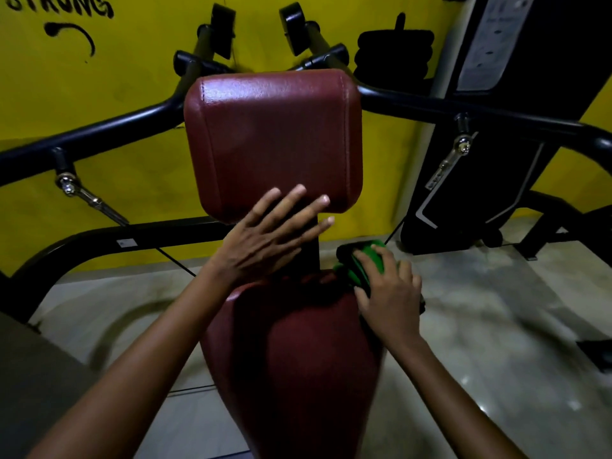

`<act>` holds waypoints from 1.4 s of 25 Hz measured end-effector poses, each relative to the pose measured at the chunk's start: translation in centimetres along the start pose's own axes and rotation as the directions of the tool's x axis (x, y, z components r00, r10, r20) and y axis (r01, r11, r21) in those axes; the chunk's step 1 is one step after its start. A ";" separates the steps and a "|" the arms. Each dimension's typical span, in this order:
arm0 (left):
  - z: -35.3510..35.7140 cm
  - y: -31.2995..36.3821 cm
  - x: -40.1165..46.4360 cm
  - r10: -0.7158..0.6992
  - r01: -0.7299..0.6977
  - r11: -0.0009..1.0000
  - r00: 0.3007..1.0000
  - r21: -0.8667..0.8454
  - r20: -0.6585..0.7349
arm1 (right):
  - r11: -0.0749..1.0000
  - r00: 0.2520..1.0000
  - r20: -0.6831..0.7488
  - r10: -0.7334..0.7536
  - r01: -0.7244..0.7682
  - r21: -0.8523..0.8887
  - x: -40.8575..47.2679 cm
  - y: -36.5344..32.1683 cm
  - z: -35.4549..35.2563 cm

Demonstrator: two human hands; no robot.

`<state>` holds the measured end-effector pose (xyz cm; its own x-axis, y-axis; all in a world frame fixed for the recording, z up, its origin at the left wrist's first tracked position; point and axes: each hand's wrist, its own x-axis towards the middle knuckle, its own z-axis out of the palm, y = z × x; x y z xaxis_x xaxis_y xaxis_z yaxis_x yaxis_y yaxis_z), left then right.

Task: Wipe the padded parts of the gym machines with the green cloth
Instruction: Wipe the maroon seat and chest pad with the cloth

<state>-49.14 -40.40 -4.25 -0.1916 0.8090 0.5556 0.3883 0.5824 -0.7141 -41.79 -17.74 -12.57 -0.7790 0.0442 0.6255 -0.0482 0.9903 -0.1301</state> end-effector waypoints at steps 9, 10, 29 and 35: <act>0.0 -1.5 1.3 -0.168 0.177 0.980 0.981 0.091 -0.097 | 0.998 0.998 0.035 -0.054 0.053 0.032 -1.9 -0.5 0.1; -0.1 -1.5 1.3 -0.168 0.178 0.980 0.980 0.090 -0.107 | 0.999 0.999 0.047 0.013 -0.015 0.041 0.1 -0.6 0.1; -1.0 -2.2 1.3 -0.168 0.168 0.985 0.986 0.029 -0.023 | 0.974 0.984 0.020 0.176 -0.177 0.142 -9.1 -1.2 0.9; -1.8 -5.2 0.2 -0.042 0.042 0.999 0.998 0.000 0.052 | 0.996 0.999 -0.033 -0.032 0.035 0.087 -3.8 -2.7 -0.2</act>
<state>-49.59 -43.41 0.39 -0.2548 0.7868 0.5621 0.3795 0.6160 -0.6903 -38.57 -20.53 -14.43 -0.7558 0.0171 0.6546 -0.1294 0.9760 -0.1749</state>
